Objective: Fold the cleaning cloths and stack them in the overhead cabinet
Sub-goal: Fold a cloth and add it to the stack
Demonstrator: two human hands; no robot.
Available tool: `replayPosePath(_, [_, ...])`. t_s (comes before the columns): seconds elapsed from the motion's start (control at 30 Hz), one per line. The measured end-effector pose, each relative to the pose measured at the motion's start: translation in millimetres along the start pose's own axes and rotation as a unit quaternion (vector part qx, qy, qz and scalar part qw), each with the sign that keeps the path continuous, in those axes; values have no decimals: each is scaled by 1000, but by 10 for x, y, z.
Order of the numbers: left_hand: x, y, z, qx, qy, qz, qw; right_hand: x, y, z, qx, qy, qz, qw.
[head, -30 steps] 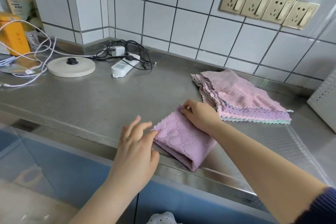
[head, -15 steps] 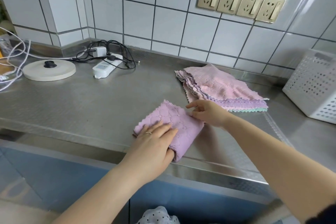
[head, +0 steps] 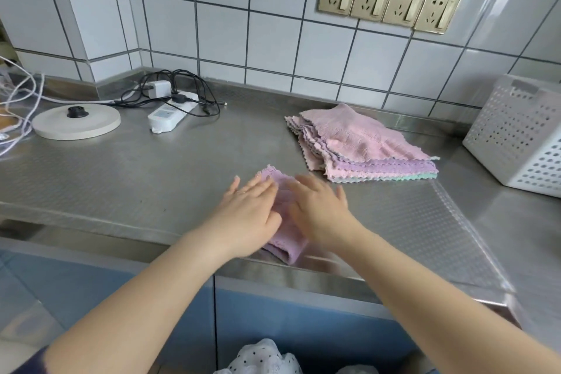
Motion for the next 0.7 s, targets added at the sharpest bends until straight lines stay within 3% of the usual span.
replayPosePath(0.2, [63, -133, 222, 43, -22, -15, 999, -181, -28, 389, -38, -72, 4, 997])
replayPosePath(0.33, [47, -149, 189, 35, 4, -3, 999, -285, 99, 374, -67, -65, 27, 995])
replayPosePath(0.47, [-106, -219, 73, -39, 28, 64, 997, -545, 275, 200, -79, -50, 76, 993])
replayPosePath(0.53, [-220, -262, 9, -83, 27, 96, 992, -678, 175, 143, -69, -46, 39, 996])
replayPosePath(0.7, [-330, -339, -110, -71, 55, 130, 987, -527, -52, 168, -11, -30, -58, 998])
Point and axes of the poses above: each hand's wrist, its own x-axis towards the middle knuckle, its own z-axis out of the palm, y = z × x, the point moved 9 cm from there along x, towards the middle knuckle, and after that the axes turned 8 degrees about -x, right-handed, at the moved point
